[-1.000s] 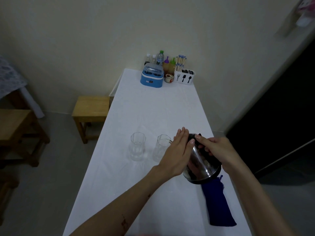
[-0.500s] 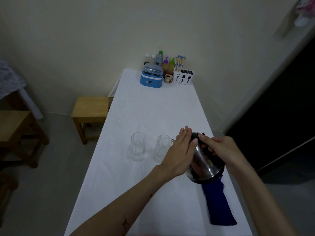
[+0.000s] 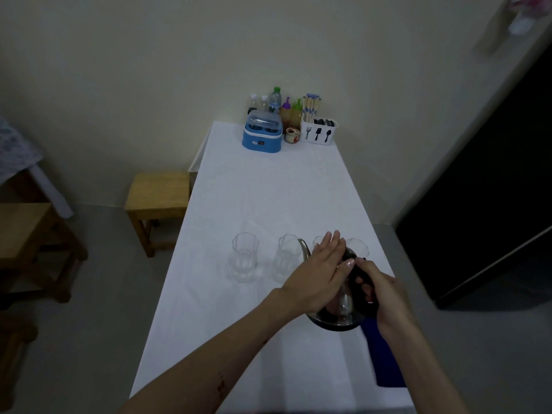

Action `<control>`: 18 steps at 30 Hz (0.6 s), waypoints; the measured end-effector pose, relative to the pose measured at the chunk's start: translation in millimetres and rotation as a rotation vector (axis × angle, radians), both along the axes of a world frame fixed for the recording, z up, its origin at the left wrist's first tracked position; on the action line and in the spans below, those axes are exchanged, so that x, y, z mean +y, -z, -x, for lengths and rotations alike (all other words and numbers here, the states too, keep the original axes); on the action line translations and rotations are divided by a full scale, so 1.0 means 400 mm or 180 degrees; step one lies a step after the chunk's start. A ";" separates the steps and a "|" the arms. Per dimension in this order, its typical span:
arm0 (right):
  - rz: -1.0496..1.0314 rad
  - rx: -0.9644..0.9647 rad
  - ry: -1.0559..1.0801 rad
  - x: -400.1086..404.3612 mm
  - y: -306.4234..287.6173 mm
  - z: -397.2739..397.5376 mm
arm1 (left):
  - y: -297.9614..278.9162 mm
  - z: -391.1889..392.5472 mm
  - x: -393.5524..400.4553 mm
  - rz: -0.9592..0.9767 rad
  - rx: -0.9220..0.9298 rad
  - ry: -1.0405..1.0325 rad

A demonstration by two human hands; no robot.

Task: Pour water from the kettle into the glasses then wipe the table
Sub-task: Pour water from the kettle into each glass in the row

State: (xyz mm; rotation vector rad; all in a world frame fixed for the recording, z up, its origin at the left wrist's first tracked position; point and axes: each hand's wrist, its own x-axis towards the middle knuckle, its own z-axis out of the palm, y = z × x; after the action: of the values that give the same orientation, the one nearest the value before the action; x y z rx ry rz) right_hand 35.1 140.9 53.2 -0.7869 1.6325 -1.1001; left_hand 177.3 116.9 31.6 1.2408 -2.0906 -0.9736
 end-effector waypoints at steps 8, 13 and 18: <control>0.0335 -0.0480 0.0281 0.028 0.013 0.033 | -0.021 0.041 0.001 0.0653 -0.0309 0.0238; 0.0386 -0.0028 0.0224 0.006 -0.014 0.108 | -0.034 0.103 -0.014 0.0597 -0.0237 0.0194; 0.0326 0.0523 0.0048 -0.046 -0.048 0.167 | -0.030 0.162 -0.033 0.0276 -0.0062 0.0033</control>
State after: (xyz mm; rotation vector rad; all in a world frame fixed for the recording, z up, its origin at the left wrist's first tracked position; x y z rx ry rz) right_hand -31.8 122.5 72.2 -0.9544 1.7310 -1.1625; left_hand 112.4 103.7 43.5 1.2015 -2.1328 -0.8689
